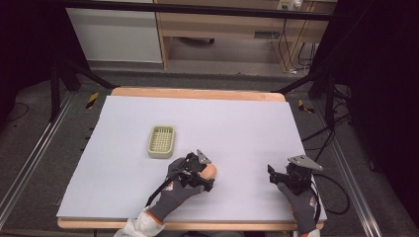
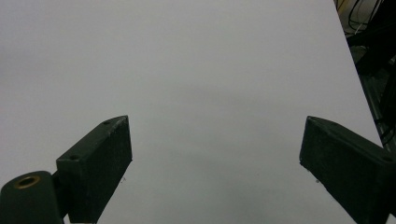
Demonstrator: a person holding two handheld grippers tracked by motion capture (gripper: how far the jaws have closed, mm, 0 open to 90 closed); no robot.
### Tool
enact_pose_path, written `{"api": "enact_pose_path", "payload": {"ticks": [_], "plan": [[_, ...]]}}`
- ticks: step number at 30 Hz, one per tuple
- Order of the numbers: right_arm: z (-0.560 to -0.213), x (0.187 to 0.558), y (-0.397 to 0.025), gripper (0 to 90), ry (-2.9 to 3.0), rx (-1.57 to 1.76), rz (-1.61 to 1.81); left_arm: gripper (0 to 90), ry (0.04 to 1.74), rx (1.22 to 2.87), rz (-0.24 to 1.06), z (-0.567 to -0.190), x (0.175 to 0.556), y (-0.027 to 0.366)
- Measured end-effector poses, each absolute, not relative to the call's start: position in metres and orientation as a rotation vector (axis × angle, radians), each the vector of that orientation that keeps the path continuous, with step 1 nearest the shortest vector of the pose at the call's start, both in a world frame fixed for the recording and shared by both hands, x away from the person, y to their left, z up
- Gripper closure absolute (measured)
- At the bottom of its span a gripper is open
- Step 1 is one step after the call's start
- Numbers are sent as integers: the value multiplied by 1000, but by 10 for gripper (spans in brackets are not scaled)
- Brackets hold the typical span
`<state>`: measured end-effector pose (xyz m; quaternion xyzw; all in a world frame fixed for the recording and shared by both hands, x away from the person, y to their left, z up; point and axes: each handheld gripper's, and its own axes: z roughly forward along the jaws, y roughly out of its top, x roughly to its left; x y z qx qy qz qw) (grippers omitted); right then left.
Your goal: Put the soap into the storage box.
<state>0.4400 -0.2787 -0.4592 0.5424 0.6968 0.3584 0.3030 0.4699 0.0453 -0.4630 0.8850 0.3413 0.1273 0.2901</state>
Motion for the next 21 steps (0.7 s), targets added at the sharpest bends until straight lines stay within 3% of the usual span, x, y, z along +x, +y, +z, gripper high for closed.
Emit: {"api": "enact_pose_path", "payload": {"ticks": [21], "plan": [[-460,441,-279,96,1853,1441,943,294,937,2383,310,-468,472,43]]}}
